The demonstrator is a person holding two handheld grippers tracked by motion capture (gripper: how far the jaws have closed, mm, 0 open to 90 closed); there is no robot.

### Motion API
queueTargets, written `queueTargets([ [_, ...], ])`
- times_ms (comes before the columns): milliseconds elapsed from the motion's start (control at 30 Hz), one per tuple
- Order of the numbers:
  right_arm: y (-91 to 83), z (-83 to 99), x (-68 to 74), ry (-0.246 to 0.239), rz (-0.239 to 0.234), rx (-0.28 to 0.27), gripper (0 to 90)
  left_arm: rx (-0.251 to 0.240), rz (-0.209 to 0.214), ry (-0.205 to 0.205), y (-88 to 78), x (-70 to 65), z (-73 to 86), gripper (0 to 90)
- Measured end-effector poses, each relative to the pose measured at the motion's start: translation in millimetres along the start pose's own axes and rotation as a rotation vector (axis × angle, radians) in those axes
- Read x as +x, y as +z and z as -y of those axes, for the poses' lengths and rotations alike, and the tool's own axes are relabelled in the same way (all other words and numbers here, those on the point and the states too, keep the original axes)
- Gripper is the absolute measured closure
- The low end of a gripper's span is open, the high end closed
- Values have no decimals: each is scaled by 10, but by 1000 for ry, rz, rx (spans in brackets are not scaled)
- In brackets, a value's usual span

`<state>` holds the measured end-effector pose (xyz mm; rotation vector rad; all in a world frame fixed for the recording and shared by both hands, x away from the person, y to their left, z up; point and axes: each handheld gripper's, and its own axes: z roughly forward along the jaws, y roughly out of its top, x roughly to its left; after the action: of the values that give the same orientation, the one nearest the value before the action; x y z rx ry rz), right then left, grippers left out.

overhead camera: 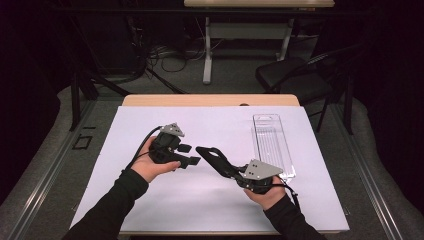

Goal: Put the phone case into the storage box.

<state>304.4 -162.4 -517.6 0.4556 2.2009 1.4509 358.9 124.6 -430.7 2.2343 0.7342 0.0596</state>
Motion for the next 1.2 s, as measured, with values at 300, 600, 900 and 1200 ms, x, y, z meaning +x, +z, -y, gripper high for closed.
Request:
queueTargets([
  [300, 0, 44, -20, 27, -4, -3, 863, 4, 17, 0, 8, -3, -4, 469],
  [600, -6, 44, -29, 33, -21, -12, 863, -11, 40, 101, 45, -58, -39, 464],
  [900, -9, 43, -29, 29, -47, -20, 863, -39, 90, 164, 62, -61, -59, 465],
  [1200, -12, 41, -28, 35, -70, -27, 863, -71, 166, 183, 59, -10, -72, 592],
])
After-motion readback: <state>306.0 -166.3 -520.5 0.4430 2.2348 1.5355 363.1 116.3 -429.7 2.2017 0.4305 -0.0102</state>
